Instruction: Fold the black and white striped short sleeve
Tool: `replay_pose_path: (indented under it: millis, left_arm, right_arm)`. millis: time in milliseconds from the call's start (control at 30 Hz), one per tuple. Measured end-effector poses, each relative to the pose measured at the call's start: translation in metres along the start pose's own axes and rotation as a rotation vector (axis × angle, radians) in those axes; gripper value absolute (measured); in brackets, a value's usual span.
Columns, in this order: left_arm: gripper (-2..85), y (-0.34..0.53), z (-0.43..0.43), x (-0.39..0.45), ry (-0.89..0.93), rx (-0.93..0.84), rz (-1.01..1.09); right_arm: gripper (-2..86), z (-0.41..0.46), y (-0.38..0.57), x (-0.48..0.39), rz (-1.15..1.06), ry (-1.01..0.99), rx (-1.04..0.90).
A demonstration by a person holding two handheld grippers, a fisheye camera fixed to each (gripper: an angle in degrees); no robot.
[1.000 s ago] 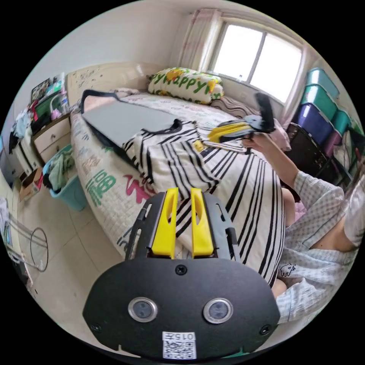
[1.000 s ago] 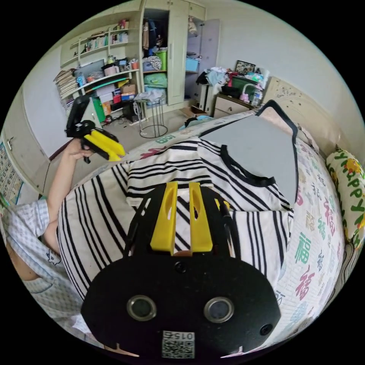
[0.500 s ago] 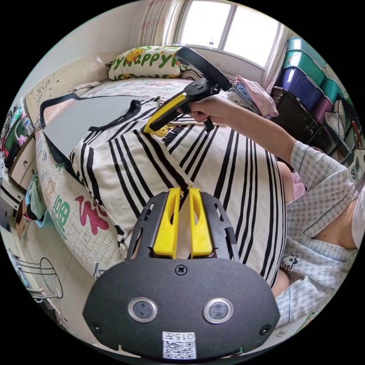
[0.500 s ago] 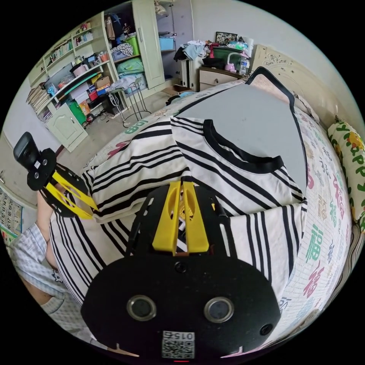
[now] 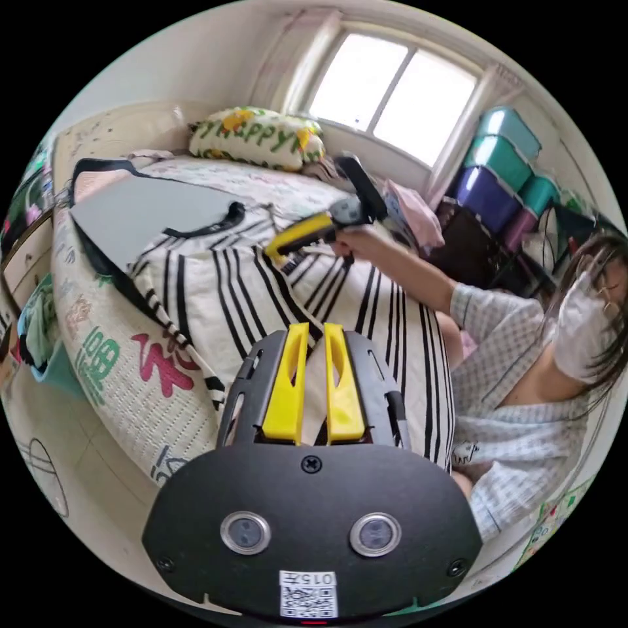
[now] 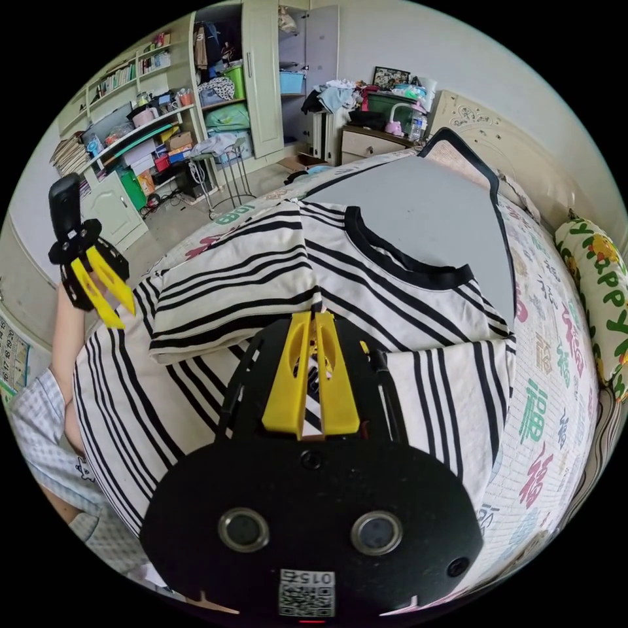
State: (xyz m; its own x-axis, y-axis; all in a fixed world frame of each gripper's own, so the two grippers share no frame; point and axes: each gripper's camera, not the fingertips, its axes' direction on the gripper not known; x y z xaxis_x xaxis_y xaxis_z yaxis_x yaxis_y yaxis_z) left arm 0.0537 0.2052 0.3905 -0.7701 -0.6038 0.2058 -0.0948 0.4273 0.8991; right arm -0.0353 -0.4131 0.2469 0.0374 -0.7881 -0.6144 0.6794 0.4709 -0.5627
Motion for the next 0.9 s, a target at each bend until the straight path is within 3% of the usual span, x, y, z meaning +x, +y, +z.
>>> replay_pose_path:
  millis: [67, 167, 300, 367, 533, 800, 900]
  left_arm:
    - [5.5, -0.009, -0.031, -0.033, -0.095, 0.141, -0.136]
    - [6.4, -0.036, -0.042, -0.076, -0.262, 0.211, -0.295]
    - [6.1, -0.075, -0.005, -0.128, -0.268, 0.113, -0.400]
    - [5.2, -0.091, 0.033, -0.154, -0.337, -0.028, -0.449]
    - [1.8, -0.093, 0.057, -0.170, -0.464, -0.034, -0.467]
    - [2.9, -0.073, 0.032, -0.174, -0.365, 0.071, -0.476]
    - [6.0, -0.077, 0.016, -0.169, -0.420, 0.100, -0.447]
  right_arm:
    - [-0.7, -0.001, 0.001, 0.004, 0.003, -0.007, -0.003]
    - [-0.7, -0.002, 0.001, 0.006, -0.004, -0.001, -0.017]
    - [-0.7, -0.007, 0.004, 0.007, -0.014, 0.016, -0.011]
    - [-0.7, -0.010, 0.007, 0.011, -0.010, 0.008, -0.008]
    - [-0.8, -0.017, 0.013, 0.029, 0.029, -0.067, -0.010]
    - [0.0, -0.044, 0.034, 0.079, 0.109, -0.241, -0.030]
    - [1.9, -0.103, 0.051, 0.109, 0.200, -0.172, 0.156]
